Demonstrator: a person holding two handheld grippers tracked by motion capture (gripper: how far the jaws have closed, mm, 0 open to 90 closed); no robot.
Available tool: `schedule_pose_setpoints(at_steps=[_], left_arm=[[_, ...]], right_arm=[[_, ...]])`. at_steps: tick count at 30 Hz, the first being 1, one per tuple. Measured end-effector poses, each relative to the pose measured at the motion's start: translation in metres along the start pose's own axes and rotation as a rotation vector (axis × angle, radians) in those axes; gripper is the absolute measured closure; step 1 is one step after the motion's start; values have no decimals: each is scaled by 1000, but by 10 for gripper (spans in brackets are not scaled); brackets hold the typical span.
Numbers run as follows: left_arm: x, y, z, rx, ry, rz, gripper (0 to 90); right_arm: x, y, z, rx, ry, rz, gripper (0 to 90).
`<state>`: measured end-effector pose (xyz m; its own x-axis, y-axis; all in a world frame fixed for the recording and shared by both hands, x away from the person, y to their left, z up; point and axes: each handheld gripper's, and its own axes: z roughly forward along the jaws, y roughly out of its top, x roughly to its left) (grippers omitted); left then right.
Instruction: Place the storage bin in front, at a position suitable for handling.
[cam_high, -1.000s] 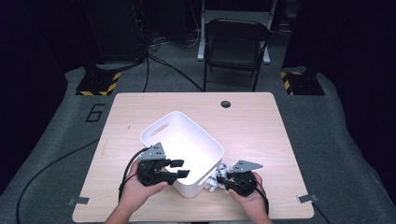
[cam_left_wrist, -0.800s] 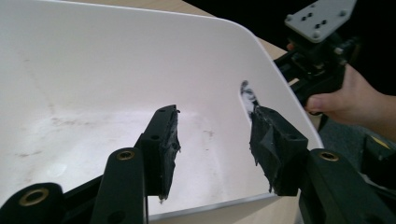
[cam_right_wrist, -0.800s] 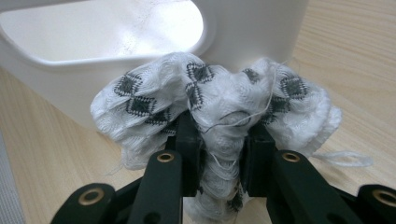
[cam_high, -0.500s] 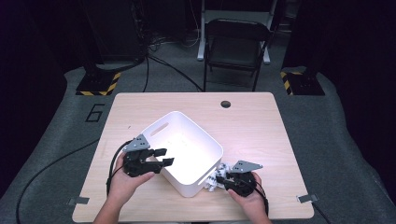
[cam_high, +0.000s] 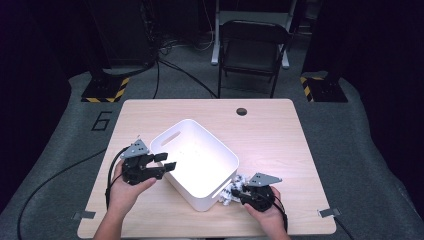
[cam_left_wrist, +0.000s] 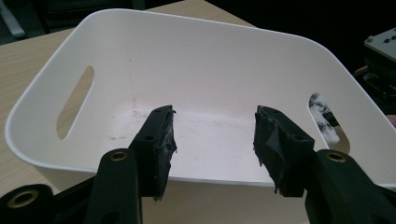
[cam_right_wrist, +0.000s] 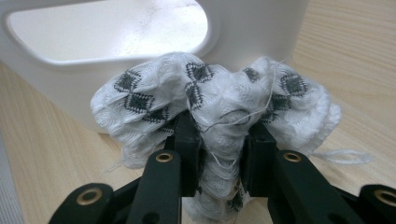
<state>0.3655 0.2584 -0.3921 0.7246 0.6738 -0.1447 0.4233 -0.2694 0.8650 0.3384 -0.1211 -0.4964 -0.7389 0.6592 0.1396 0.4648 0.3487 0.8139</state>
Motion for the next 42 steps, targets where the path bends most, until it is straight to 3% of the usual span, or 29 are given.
schedule_pose_setpoints(at_steps=[4,6,12,23,27,32,42], left_arm=[[6,-1,-3,-18,21,4,456],[10,-3,-5,-17,34,-13,456],[24,-7,-13,-28,140,-12,456],[45,-12,-9,-40,224,-59,442],[50,-15,-2,-62,198,-85,423],[54,-13,6,-54,196,-64,410],[62,-12,22,-46,170,-70,402]], right_arm=[[1,0,-1,-3,4,0,719],[1,0,-1,-3,4,-1,719],[1,0,-1,-7,5,-1,719],[2,-2,-2,-12,-1,0,719],[3,-2,-1,-17,-6,-2,718],[4,-2,-3,-36,-9,-4,718],[5,-3,-9,-69,-3,-3,716]])
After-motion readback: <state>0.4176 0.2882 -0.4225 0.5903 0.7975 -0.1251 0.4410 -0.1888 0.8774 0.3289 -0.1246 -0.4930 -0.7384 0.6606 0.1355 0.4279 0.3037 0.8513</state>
